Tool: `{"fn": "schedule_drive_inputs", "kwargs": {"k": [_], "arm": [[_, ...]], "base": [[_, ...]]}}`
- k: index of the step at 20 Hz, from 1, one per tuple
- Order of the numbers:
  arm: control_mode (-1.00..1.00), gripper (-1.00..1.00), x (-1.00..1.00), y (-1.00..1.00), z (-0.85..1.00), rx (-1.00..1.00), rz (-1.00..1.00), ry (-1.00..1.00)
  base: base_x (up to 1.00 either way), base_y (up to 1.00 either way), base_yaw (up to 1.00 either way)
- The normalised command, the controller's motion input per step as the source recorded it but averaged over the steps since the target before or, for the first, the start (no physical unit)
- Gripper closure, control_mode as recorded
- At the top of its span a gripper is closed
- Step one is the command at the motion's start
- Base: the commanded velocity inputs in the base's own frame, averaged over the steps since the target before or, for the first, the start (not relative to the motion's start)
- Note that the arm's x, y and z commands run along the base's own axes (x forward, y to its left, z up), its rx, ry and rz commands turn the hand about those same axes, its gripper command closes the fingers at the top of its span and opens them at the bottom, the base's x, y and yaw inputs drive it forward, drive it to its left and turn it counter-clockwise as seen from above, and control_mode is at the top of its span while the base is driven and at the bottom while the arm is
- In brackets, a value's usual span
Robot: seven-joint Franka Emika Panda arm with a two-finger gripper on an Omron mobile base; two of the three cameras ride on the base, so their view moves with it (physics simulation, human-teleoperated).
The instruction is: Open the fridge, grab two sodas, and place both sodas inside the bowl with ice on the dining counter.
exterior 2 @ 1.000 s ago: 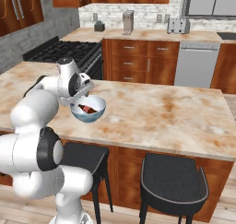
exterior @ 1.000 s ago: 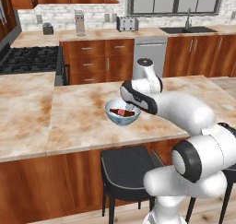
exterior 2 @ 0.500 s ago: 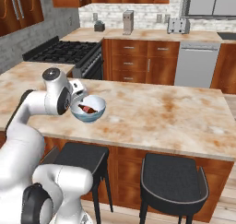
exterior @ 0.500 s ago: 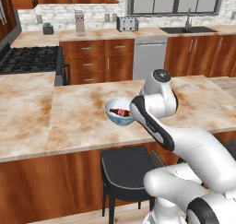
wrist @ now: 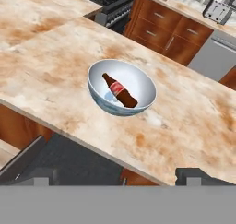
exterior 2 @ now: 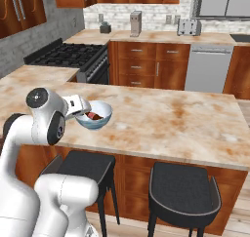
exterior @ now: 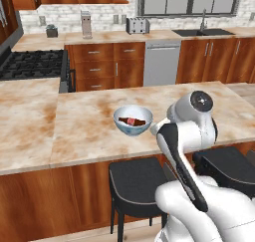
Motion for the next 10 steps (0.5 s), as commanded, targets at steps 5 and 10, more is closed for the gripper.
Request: {"fn": "schedule_drive_inputs", "kwargs": {"k": [5,10], "arm": [[-1.0,-1.0,-1.0,-0.18,0.03,0.14,-0.09,-0.16],[-1.0,-1.0,-1.0,-0.09,0.07,0.13,-0.09,-0.14]], "base": [[0.0,0.0,0.0],[0.0,0.0,0.0]]}}
